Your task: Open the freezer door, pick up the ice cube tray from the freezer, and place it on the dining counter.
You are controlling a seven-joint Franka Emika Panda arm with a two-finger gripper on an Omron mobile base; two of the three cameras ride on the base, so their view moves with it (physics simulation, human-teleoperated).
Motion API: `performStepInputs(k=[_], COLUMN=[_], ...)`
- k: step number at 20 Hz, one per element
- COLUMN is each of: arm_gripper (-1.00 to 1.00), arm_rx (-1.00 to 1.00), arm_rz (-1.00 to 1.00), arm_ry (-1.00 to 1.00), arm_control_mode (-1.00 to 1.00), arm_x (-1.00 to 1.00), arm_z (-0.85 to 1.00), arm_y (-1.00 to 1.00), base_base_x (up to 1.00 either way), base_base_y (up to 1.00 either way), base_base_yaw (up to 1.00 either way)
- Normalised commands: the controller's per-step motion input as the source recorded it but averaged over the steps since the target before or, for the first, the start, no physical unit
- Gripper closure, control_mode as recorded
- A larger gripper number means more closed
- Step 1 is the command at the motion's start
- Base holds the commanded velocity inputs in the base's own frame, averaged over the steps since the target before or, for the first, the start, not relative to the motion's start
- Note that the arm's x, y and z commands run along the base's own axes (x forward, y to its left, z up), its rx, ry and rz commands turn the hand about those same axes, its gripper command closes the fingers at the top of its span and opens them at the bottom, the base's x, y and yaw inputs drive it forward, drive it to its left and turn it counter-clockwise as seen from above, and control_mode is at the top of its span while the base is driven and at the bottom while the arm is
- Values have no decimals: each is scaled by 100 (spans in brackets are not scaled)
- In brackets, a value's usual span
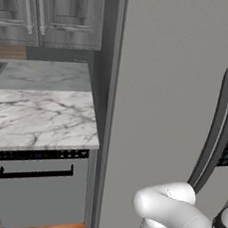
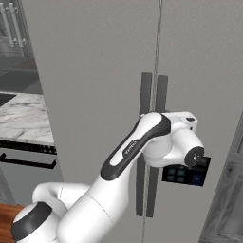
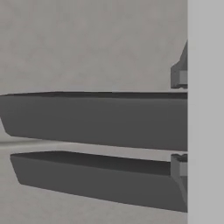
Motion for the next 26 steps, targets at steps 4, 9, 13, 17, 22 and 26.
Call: performStepInputs(k=[4, 9, 13, 17, 22, 26], arm_gripper=[100, 100, 100, 100, 100, 100], arm_rx=[0, 0, 0, 0, 0, 0], arm_rz=[-3, -4, -5, -7, -7, -7], arm_ry=[0, 0, 0, 0, 0, 0], arm_control_mode=[-100, -100, -100, -100, -100, -100], arm_x=[-19, -38, -44, -51, -57, -56], arm_z=[0, 0, 0, 0, 0, 0], arm_y=[-40, -39, -39, -38, -40, -42], base_base_x=[0, 0, 0, 0, 0, 0], base_base_y=[0, 0, 0, 0, 0, 0], base_base_yaw=[0, 0, 0, 0, 0, 0])
